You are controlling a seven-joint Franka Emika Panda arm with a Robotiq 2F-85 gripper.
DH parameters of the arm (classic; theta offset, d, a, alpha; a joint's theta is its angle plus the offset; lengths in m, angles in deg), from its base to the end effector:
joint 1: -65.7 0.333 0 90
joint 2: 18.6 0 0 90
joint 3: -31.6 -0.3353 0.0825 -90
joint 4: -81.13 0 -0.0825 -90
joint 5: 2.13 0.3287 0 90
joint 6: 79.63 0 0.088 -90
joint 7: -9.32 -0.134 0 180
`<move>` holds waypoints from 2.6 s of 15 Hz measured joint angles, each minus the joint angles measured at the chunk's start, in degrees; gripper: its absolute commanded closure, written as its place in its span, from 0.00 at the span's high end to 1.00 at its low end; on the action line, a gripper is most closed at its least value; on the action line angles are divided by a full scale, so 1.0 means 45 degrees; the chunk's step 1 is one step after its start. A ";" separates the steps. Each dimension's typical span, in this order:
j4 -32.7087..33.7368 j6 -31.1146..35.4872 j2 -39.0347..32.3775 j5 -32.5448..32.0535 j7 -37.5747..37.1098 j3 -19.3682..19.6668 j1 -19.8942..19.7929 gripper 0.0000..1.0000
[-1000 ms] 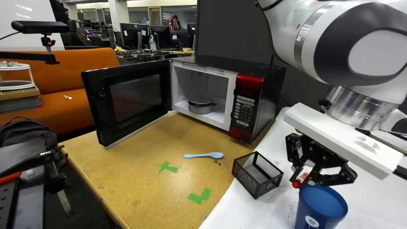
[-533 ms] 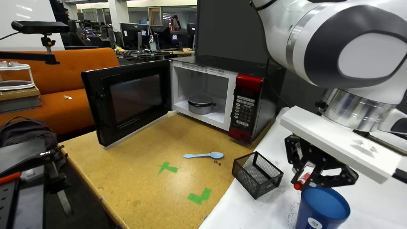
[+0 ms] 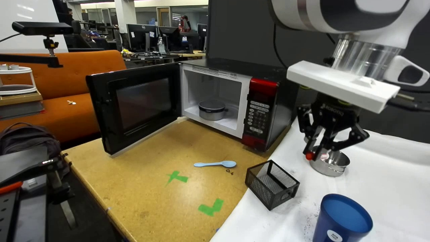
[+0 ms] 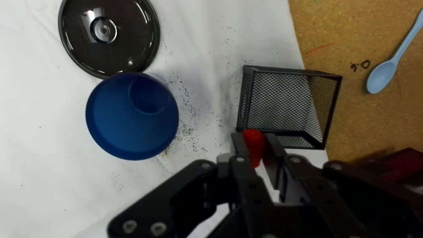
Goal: Remove the marker from the blue bowl and put it on the table
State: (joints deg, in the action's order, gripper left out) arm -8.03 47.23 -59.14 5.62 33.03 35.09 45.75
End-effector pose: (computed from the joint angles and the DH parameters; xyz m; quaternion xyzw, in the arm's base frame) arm 0.6181 -0.2529 0.2503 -0.9986 0.0327 0.0084 0.0399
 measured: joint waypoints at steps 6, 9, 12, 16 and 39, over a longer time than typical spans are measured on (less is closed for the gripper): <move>-0.0449 -0.1646 0.0592 -0.0776 -0.0937 0.0314 0.0284 0.05; -0.0466 -0.2031 0.0609 -0.0785 -0.0923 0.0315 0.0294 0.05; -0.0468 -0.2626 0.0615 -0.0946 -0.0826 0.0315 0.0324 0.05; -0.0747 -0.4036 0.0624 -0.2187 -0.0367 0.0320 0.0391 0.05; -0.6399 0.2669 -0.1254 -0.5815 0.0057 0.2445 0.0027 1.00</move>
State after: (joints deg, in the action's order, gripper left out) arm -36.82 59.24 -64.79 -20.55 33.28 46.09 45.87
